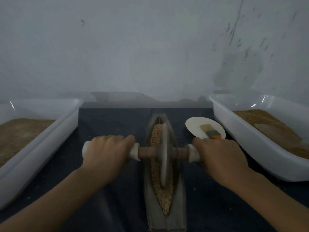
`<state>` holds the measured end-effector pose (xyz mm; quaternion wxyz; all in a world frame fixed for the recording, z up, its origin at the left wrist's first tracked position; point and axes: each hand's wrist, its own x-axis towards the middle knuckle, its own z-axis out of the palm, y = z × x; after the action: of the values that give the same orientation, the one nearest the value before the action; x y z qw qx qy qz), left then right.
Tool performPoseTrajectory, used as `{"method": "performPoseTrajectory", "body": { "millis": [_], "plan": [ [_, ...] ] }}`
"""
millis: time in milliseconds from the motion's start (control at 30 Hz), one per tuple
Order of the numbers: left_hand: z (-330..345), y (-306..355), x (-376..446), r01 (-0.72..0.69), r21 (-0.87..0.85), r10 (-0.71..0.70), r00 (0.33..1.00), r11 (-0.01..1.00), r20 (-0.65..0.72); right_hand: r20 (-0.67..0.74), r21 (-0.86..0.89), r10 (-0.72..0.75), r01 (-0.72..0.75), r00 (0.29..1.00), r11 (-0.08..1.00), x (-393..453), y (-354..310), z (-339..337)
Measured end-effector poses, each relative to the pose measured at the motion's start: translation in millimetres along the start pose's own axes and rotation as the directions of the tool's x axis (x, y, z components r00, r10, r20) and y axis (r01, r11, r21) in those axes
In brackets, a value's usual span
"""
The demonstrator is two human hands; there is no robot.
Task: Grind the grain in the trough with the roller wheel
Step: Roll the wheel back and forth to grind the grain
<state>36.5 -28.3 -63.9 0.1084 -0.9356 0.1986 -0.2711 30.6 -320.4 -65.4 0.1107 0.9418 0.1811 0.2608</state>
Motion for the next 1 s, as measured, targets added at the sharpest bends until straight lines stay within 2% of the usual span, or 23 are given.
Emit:
{"method": "performPoseTrajectory", "body": {
  "millis": [67,233,400,533,600,700,800,900,1000],
  "plan": [
    [15.8,-4.7,21.6,0.069,0.008,-0.069,0.998,0.998,0.007,-0.010,-0.053,0.015,-0.016,1.000,0.998,22.7,4.1,19.3],
    [29.0,-12.0,64.7,0.120,0.062,-0.122,0.992,0.991,0.041,0.000,0.026,0.108,-0.107,0.994,0.994,60.5,14.9,44.1],
    [4.6,-1.8,21.6,0.136,-0.033,-0.131,0.985,0.990,0.115,-0.059,-0.007,-0.003,0.003,0.998,1.000,22.6,7.9,15.3],
    [-17.8,3.4,-22.8,-0.010,-0.092,-0.001,0.994,0.996,-0.112,-0.083,0.102,-0.026,0.035,0.996,0.994,-20.1,0.5,-9.8],
    [-16.4,1.0,-26.3,-0.026,-0.084,0.016,0.993,0.996,-0.119,-0.083,0.115,-0.021,0.031,0.996,0.993,-22.9,0.8,-12.1],
    [0.1,-0.9,-8.7,0.020,-0.053,-0.022,0.999,0.998,-0.039,-0.038,0.019,-0.006,0.007,0.999,1.000,-2.7,0.6,-6.2],
    [27.3,-4.1,18.0,0.122,-0.066,-0.126,0.990,0.990,-0.069,-0.036,-0.083,-0.011,0.008,0.999,0.997,33.1,4.7,13.2],
    [37.6,-6.8,40.0,0.205,-0.048,-0.208,0.976,0.978,-0.064,0.040,-0.099,0.022,-0.018,0.999,0.995,60.6,10.9,23.0],
    [29.8,-5.9,38.8,0.202,-0.028,-0.203,0.979,0.979,-0.026,0.067,-0.041,0.010,-0.008,0.998,0.999,55.5,13.4,21.0]
  ]
}}
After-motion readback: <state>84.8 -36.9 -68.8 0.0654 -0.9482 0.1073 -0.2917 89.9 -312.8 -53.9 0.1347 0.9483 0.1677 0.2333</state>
